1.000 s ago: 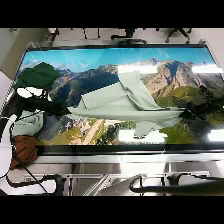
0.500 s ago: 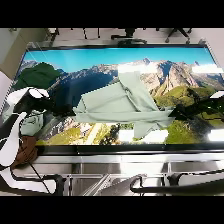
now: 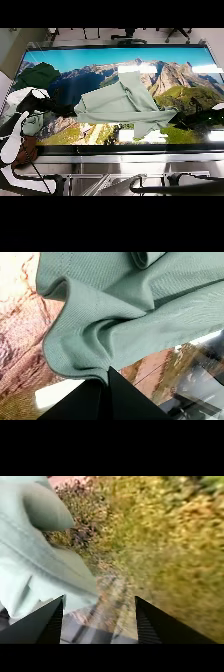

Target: Fold the shirts.

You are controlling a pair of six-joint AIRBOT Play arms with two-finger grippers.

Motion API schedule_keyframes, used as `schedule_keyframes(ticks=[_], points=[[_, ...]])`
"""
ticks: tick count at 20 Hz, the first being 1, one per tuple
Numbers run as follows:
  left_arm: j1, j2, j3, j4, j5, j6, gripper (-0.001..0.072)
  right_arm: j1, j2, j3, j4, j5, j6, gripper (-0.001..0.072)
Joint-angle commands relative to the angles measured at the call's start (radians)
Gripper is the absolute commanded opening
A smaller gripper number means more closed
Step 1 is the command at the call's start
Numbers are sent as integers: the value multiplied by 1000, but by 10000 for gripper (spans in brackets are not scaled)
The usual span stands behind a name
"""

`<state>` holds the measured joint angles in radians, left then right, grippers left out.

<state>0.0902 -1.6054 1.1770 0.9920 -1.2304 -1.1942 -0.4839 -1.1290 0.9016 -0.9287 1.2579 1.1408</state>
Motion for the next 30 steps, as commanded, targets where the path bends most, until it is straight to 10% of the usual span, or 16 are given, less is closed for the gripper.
schedule_keyframes(ticks=[1, 3, 8, 16, 22, 30], points=[[0, -1, 0, 0, 1, 0, 12, 22, 16, -116, 125, -140, -47, 497], [0, -1, 0, 0, 4, 0, 12, 26, 0, -115, 213, -179, -97, 477], [0, 0, 1, 0, 2, 0, 11, 26, 3, -111, 423, -148, -219, 19], [1, 332, 299, -53, -113, -53, 11, -151, 302, 282, 650, 251, -191, 18], [2, 626, 773, -144, -68, -73, 11, -265, 423, 821, 884, 89, -191, 18], [2, 903, 713, 191, 56, -142, 12, -260, 420, 1164, 603, 12, -99, 19]])
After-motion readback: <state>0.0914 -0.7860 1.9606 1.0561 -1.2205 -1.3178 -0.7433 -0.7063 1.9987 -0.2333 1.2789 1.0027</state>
